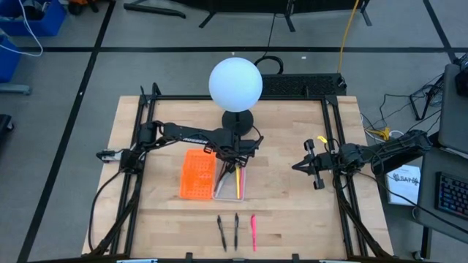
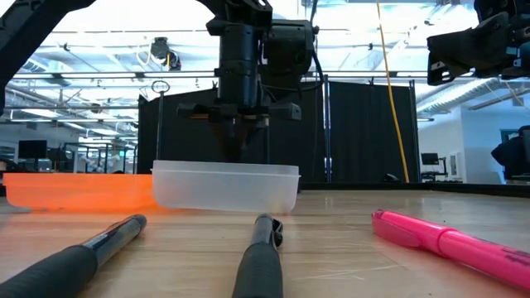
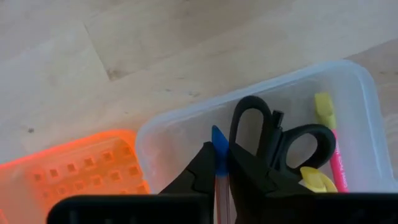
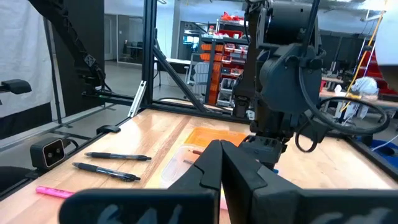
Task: Pick & place school supplies into a supply box
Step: Put the brown pencil into the orange supply box, then put the pink pen into the orange supply box
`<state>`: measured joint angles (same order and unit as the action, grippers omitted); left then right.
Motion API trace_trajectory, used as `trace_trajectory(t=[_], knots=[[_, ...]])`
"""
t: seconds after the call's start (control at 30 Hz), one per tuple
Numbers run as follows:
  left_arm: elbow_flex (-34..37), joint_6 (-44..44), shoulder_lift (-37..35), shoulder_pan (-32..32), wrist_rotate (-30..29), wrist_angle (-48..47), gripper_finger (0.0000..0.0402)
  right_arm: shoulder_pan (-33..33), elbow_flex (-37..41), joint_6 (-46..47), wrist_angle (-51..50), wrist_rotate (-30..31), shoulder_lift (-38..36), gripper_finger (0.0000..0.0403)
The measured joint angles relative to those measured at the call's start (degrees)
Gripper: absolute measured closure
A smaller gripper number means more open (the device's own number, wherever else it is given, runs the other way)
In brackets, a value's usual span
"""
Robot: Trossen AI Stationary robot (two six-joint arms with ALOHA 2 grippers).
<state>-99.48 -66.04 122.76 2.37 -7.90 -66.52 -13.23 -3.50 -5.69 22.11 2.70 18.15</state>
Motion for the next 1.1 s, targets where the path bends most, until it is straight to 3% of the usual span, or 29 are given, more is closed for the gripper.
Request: trace_trajectory(t=[0.17, 0.43, 0.63, 0.8, 0.9, 1.0, 1.1], knots=[[0.0, 1.12, -0.02, -0.28, -0.04, 0.06, 0.0344, 0.0, 0.02, 1.16, -0.2, 0.0, 0.02, 0.0403], [0.0, 1.27, -0.02, -0.79, 0.33, 0.07, 0.0257, 0.0, 0.02, 1.07, -0.18, 0.0, 0.01, 0.0403], [-2.3, 8.93, -3.83, -1.09, -2.64, -0.29, 0.0238, 0.0, 0.02, 0.94, -0.15, 0.0, 0.02, 0.0403], [-2.42, 16.05, -14.97, -5.99, -16.1, -0.78, 0.0258, 0.0, 0.02, 1.23, -0.81, 0.0, 0.02, 0.0403], [0.26, 23.91, -23.32, -9.44, -20.0, 2.52, 0.0287, 0.0, 0.02, 1.79, -1.59, -0.02, 0.04, 0.0403], [5.68, 30.46, -29.5, -11.83, -22.51, 6.08, 0.0327, 0.01, 0.01, 2.01, -2.06, -0.02, 0.04, 0.0403], [15.67, 34.32, -36.44, -13.54, -26.47, 12.62, 0.0376, 0.01, 0.01, 1.98, -3.89, -0.01, 0.04, 0.0403]])
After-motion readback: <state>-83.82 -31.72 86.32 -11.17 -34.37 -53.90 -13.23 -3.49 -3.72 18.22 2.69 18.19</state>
